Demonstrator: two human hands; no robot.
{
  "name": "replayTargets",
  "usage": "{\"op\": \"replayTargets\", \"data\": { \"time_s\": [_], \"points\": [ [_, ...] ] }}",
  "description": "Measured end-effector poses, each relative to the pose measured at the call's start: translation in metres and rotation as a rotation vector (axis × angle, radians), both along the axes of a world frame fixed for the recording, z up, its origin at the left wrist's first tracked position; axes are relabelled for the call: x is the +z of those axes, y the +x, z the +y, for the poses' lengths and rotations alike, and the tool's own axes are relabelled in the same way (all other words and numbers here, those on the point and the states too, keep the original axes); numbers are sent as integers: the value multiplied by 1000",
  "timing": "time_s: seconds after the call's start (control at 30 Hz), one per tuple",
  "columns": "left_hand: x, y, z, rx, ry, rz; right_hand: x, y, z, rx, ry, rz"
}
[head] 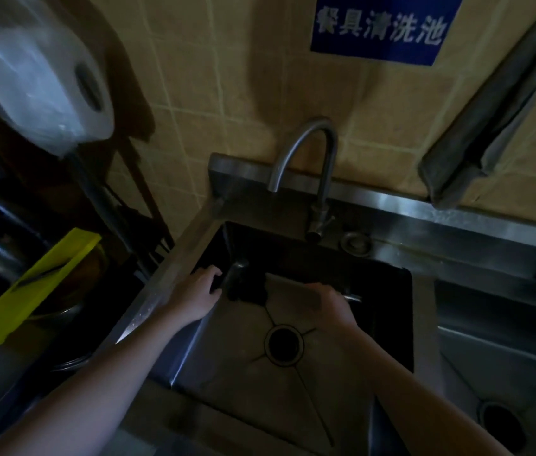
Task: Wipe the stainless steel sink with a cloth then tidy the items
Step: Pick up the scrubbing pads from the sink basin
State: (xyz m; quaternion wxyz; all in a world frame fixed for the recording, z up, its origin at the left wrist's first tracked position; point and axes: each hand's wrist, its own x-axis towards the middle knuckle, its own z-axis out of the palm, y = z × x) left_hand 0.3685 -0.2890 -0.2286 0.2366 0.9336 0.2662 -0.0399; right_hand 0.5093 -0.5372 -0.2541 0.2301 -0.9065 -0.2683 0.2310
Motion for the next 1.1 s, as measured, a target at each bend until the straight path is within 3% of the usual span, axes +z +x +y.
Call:
{"op": "replayTargets", "data": {
  "time_s": [0.17, 0.43, 1.1],
  "points": [
    [-26, 30, 5, -81, 10, 76, -23, 0, 3, -142, 33, 70],
    [-77, 72, 16, -88, 5, 152, -66, 8, 16, -243, -76, 123],
    [-204, 142, 42, 104, -62, 211, -151, 62, 105, -186, -111, 139]
  ]
}}
